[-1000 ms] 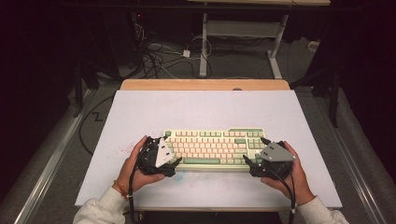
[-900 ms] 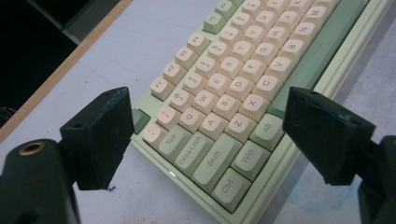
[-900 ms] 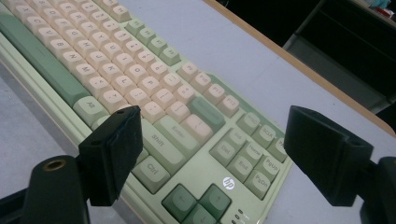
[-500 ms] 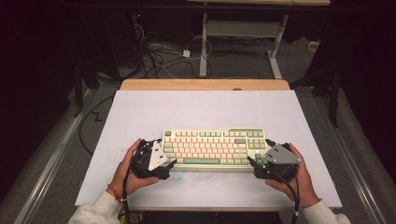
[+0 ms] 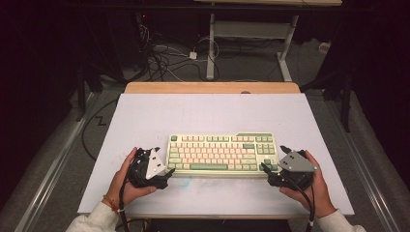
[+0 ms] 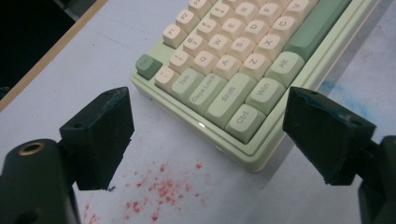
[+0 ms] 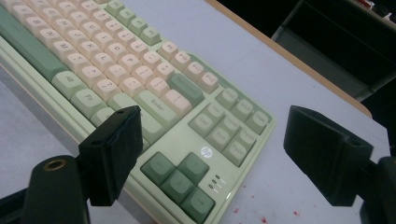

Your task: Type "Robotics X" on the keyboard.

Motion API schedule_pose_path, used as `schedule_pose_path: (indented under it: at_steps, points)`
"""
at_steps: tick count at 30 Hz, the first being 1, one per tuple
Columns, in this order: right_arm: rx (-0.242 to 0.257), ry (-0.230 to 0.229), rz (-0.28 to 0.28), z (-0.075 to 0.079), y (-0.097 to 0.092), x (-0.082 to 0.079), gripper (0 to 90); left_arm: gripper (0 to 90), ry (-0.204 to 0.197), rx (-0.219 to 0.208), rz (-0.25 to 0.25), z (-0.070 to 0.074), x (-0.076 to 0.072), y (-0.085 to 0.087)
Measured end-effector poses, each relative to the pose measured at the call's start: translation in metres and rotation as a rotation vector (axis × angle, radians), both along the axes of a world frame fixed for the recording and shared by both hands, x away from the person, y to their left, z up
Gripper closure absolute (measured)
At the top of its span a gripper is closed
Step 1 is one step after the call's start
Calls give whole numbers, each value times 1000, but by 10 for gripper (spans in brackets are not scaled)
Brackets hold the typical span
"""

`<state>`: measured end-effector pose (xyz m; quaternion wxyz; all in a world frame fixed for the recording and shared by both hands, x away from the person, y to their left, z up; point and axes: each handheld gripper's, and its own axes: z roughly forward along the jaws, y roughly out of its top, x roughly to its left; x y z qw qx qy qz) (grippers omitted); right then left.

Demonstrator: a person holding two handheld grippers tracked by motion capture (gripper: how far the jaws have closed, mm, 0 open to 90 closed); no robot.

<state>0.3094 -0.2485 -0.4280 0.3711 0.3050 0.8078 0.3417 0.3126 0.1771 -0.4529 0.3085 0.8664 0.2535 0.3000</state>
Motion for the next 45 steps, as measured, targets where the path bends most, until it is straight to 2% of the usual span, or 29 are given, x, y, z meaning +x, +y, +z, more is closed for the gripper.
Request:
schedule_pose_path:
  at_steps: [22, 25, 34, 37, 39, 42, 45]
  points:
    - [21, 19, -71, -9, -32, -7, 203, 152, 35, 1, 45, -12, -3, 25]
    - [23, 23, -83, -12, -37, -8, 203, 152, 40, -10, 52, -13, -4, 30]
    - [51, 41, -120, -22, -51, -9, 195, 152, 57, -14, 76, -19, -6, 38]
    - [84, 53, -132, -26, -57, -10, 194, 152, 67, -28, 84, -22, -7, 41]
    - [100, 72, -136, -30, -60, -12, 192, 152, 65, -20, 86, -25, -9, 42]
    - [97, 76, -140, -34, -62, -14, 179, 153, 80, -51, 86, -25, -10, 44]
    - [103, 73, -143, -35, -64, -15, 178, 152, 82, -29, 83, -27, -11, 42]
